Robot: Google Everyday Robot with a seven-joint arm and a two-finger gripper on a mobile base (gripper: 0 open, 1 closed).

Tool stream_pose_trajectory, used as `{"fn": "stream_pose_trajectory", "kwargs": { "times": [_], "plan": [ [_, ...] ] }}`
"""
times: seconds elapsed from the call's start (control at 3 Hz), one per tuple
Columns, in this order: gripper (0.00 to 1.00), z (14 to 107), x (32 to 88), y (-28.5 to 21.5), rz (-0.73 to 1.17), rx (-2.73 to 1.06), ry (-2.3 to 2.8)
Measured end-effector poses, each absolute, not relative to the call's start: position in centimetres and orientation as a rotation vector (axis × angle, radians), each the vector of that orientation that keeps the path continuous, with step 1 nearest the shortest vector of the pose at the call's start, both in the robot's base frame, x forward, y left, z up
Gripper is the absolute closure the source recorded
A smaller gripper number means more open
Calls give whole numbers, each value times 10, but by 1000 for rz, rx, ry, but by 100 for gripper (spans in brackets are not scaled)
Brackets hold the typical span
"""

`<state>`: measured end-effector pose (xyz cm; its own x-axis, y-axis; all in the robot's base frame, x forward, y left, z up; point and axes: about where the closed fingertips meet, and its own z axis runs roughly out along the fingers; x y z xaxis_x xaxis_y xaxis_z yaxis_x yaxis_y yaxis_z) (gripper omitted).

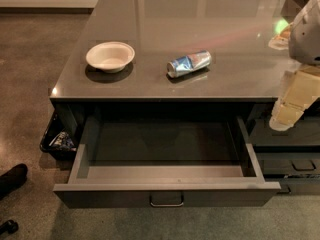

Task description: Close top drawer

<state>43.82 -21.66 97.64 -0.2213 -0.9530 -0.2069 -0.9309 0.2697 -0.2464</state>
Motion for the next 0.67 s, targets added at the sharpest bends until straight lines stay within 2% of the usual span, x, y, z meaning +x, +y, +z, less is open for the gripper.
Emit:
{"fn": "stream_pose_trajectory", "kwargs": {
  "times": [0.67],
  "plan": [
    [0, 975, 440, -216, -85, -1725, 2235]
  ]
}}
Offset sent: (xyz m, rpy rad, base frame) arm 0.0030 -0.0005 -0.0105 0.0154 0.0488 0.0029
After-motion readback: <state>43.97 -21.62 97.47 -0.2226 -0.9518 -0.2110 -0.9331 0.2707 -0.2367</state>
